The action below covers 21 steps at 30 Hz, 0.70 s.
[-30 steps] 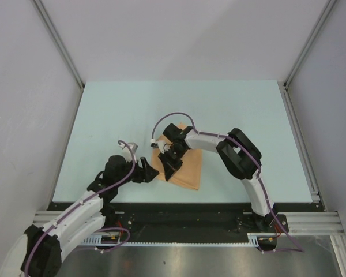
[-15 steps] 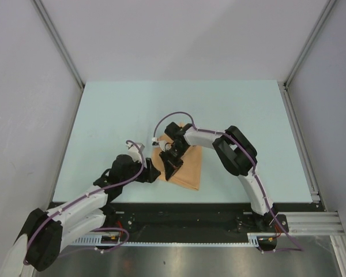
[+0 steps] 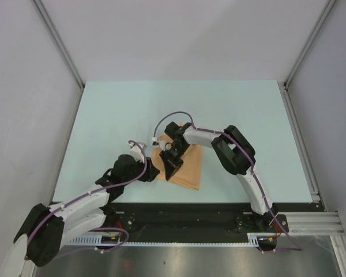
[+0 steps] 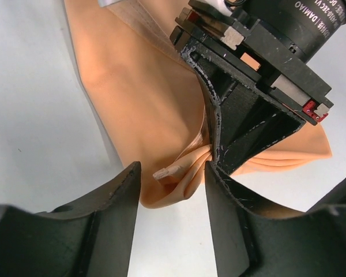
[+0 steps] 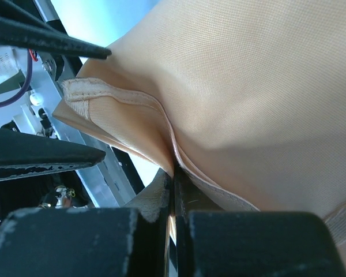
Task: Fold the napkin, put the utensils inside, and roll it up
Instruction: Roll the napkin with the utensil
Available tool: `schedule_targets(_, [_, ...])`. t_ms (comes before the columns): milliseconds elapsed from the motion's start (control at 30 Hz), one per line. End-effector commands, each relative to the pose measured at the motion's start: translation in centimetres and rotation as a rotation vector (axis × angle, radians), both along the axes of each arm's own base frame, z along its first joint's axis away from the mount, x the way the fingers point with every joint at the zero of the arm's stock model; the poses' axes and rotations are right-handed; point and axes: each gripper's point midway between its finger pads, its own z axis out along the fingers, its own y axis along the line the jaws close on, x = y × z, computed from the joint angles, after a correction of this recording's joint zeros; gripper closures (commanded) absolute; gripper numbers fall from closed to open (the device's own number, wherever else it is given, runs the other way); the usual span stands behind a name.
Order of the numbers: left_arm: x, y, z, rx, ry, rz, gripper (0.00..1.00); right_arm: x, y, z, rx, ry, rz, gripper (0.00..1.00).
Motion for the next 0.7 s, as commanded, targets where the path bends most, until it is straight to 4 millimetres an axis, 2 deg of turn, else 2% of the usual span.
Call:
schedule_targets(0, [1.3, -1.0, 2.3, -0.028, -0.1, -0.023, 0.49, 0.8, -1.4, -2.3, -0.085, -0.017, -0.005, 1.0])
schedule_targets(233, [0.9, -1.3, 1.9, -0.043, -0.097, -0.049, 0.59, 1.0, -1.7, -2.5, -0.095, -0.003, -0.018, 1.0])
schedule_targets(533, [0.5, -1.6, 1.5, -0.05, -0.067, -0.063, 0.57, 1.3, -1.8, -2.8, -0.099, 0.006, -0.029, 1.0])
schedule_targets(667, [0.5, -1.6, 1.3, -0.048, -0.062, -0.061, 0.6, 1.3, -1.8, -2.7, -0.097, 0.006, -0.03, 1.0])
